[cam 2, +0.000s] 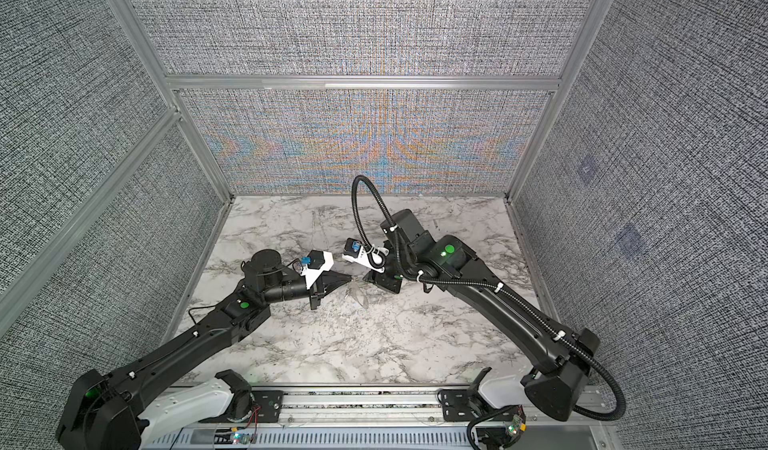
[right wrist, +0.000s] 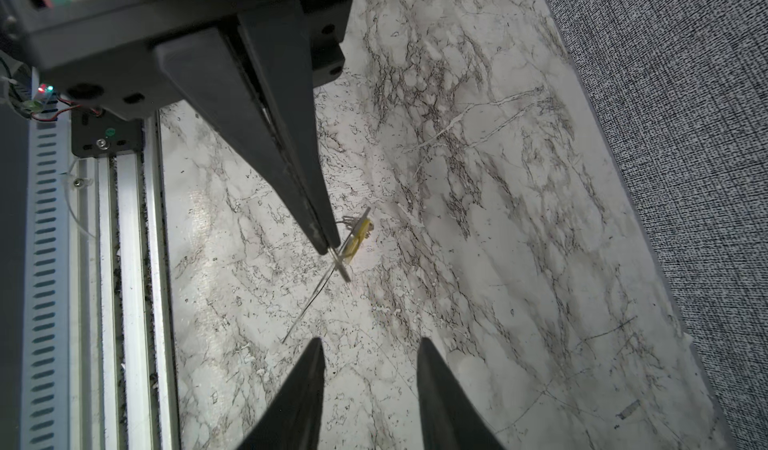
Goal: Remove the keys from the keyring
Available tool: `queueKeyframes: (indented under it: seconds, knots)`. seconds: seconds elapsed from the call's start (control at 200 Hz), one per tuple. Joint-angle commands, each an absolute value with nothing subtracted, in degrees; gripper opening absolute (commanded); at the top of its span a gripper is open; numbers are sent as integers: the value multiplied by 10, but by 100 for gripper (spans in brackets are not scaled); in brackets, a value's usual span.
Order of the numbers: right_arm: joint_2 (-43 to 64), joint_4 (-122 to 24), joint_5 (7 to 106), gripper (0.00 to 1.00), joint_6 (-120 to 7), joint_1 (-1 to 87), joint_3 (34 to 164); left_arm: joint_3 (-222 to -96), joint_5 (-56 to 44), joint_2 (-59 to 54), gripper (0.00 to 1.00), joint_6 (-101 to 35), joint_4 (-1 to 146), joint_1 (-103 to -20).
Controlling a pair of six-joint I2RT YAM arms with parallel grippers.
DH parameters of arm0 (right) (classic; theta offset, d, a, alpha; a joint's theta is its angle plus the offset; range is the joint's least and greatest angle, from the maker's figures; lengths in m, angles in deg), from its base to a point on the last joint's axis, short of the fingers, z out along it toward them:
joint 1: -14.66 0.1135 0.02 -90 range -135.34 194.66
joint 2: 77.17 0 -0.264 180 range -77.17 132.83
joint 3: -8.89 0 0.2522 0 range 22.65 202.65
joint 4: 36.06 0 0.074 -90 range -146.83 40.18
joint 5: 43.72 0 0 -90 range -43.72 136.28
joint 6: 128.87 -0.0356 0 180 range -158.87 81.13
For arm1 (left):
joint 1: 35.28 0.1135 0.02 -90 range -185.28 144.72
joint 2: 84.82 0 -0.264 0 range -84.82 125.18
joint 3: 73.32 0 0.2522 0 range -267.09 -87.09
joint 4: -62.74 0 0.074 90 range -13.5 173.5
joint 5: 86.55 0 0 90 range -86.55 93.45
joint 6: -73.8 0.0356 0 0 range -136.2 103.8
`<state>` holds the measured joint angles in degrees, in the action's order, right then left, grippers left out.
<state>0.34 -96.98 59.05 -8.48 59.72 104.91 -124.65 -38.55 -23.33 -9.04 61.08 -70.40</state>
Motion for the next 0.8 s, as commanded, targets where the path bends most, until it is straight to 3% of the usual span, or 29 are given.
queueKeyframes:
  seconds: [0.0,0.43,0.79]
  knots:
    - [-13,-912,610,38,-108,597,1014,-1242,-406,-237,0,-108,570,-704]
    - [-54,-848,697,31,-74,597,949,-1228,-448,-255,0,-109,560,-704]
    - [-43,-863,709,22,-40,597,961,-1233,-480,-251,0,-92,573,-704]
